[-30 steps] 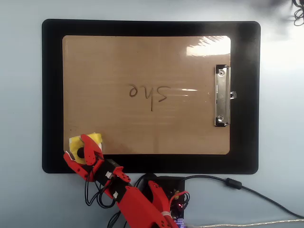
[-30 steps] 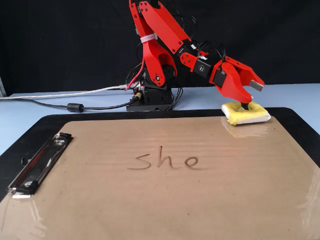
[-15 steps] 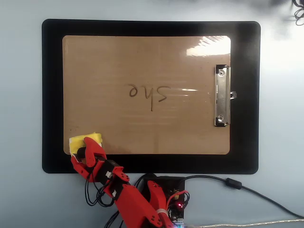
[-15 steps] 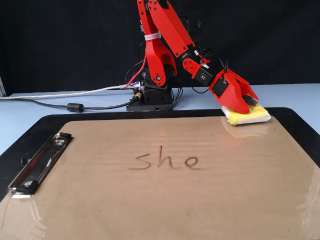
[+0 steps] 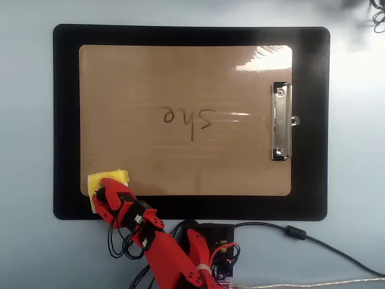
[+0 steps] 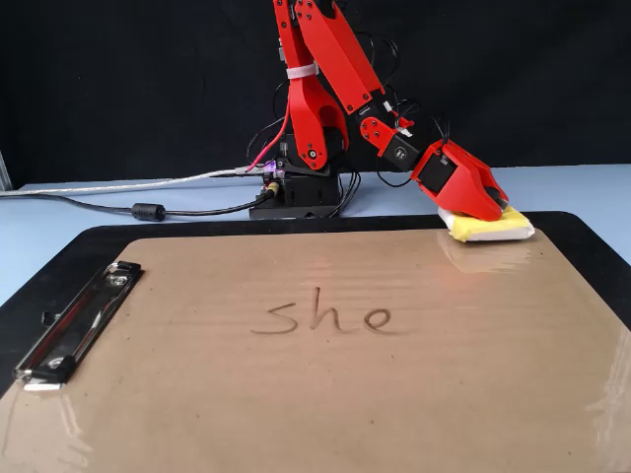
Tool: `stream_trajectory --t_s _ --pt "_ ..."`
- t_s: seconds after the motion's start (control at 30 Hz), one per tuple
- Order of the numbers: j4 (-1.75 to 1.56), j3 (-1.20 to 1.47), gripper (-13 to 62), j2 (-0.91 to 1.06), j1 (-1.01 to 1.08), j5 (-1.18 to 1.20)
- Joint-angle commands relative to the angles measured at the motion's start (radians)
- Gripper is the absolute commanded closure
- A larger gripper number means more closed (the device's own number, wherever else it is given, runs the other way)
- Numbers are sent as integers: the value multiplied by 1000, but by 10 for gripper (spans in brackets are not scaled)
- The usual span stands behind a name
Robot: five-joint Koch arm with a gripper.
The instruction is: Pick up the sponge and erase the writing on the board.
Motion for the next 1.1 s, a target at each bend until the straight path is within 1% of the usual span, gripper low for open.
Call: stream_trajectory --t_s 0.0,0.03,0.07,0.2,0.27,0.43,0.53,0.67,0.73,0.83,0.93,1.07 --pt "-57 -9 528 23 12 23" --pt "-75 -11 569 25 40 23" --pt "-97 -11 573 23 80 26" --pt "-143 -12 573 57 222 118" --pt "-143 -14 573 81 328 164" --pt "-141 -14 573 156 459 166" --pt "-115 -98 573 143 653 160" --pt "-38 -290 574 -78 913 123" --pt "-40 -365 574 -183 986 9" --pt "-57 -457 574 -356 1074 -272" --pt "-155 -465 574 -449 1163 -313" --pt "-333 -285 574 -466 1221 -311"
